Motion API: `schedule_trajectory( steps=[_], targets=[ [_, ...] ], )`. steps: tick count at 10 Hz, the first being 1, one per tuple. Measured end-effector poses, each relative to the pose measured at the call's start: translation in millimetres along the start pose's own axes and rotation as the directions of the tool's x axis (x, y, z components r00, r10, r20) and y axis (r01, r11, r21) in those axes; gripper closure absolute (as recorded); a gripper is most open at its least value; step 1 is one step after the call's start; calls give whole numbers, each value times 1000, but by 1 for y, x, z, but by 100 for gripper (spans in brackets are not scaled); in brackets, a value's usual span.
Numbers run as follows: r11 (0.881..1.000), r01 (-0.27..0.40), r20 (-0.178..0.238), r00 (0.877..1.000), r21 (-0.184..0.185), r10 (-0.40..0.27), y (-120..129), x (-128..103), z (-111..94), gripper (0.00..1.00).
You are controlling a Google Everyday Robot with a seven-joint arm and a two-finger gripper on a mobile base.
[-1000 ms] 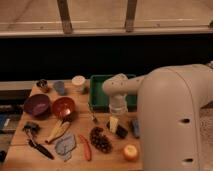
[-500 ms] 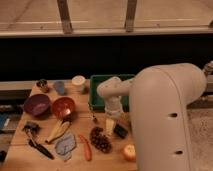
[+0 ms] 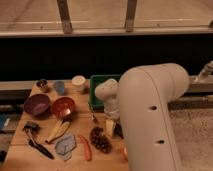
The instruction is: Place eraser in metal cup
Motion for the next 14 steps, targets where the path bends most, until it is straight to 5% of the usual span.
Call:
schedule_trajectory(
  steps=[2,5,11,14],
  targets=[
    [1000,-11,-31,999,7,11,-5,-2,9,20],
    [1000,-10,-26,1000,8,10,-5,-2,8,23],
    [1000,-20,-18,1000,7,20,-9,-2,1,78],
    [1000,-14,-26,1000,6,15,-6,0,-2,84]
  ],
)
